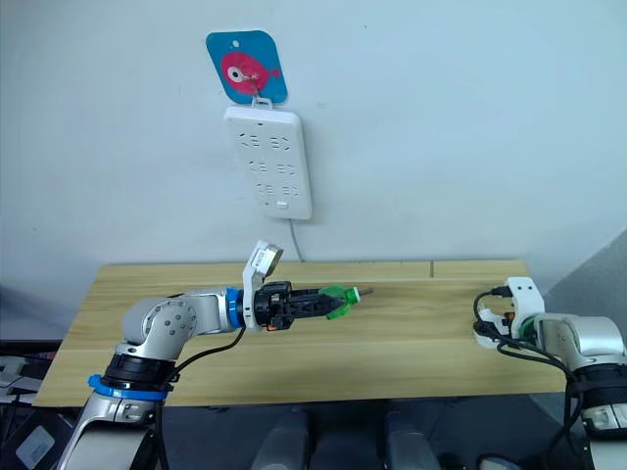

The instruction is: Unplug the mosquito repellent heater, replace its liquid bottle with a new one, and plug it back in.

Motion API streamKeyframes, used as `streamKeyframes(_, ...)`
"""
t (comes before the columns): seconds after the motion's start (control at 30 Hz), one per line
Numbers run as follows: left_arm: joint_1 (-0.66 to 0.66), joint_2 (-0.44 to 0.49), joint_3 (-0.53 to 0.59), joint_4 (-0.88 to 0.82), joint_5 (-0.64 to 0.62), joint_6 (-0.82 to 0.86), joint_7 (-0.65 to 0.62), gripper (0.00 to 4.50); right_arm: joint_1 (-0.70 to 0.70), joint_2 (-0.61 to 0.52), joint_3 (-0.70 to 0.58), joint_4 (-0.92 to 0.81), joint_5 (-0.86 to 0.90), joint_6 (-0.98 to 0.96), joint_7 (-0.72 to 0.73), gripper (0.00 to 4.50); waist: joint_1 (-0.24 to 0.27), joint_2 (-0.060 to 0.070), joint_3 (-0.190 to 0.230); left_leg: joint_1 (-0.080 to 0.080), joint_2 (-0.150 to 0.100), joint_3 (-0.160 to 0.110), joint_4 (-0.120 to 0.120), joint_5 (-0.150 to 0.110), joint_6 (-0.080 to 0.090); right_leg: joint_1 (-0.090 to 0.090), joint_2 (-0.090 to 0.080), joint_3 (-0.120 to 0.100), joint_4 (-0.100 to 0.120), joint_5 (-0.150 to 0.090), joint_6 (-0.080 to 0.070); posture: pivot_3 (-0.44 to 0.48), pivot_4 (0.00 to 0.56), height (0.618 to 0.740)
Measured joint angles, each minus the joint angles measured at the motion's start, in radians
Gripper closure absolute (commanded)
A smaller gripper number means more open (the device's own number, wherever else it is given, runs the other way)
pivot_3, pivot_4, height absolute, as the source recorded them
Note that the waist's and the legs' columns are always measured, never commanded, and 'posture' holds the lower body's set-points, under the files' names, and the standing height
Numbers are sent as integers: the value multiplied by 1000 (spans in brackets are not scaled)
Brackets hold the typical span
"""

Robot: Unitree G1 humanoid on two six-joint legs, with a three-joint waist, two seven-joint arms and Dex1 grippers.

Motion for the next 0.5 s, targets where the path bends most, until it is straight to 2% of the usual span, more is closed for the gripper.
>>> streamKeyframes(0.17,-1,-9,1,2,27,-34,-1,2235,95,-65,-119,-272,18,73,19,70,-2,1,1,0,0,-1,0,0,0,0,0,-1,0,0,0,202,226,740)
streamKeyframes(0.23,1,-33,-2,-2,75,-125,-2,2235,97,17,-270,-400,101,174,-12,70,-8,0,3,1,1,-1,0,0,0,0,0,0,1,0,0,191,224,740)
streamKeyframes(0.33,-1,-89,-16,-2,165,-283,7,2235,13,263,-517,-520,357,356,-81,70,-13,-1,4,2,2,-2,0,0,-1,1,1,-1,2,0,0,184,223,740)
streamKeyframes(0.4,-11,-137,-30,15,237,-401,28,2235,-15,392,-644,-538,628,397,-220,70,-10,-1,5,1,1,-2,0,0,-1,1,1,-1,2,0,0,179,220,740)
streamKeyframes(0.47,-24,-172,-32,56,311,-523,54,2235,21,437,-645,-564,920,343,-422,70,-1,0,5,0,0,-2,0,0,-1,1,0,-1,-1,0,0,177,221,740)
streamKeyframes(0.5,-25,-177,-32,65,329,-553,62,2235,38,438,-635,-571,998,313,-484,70,-1,0,5,-1,-1,-1,0,0,-1,1,-1,-1,-1,0,0,176,220,740)
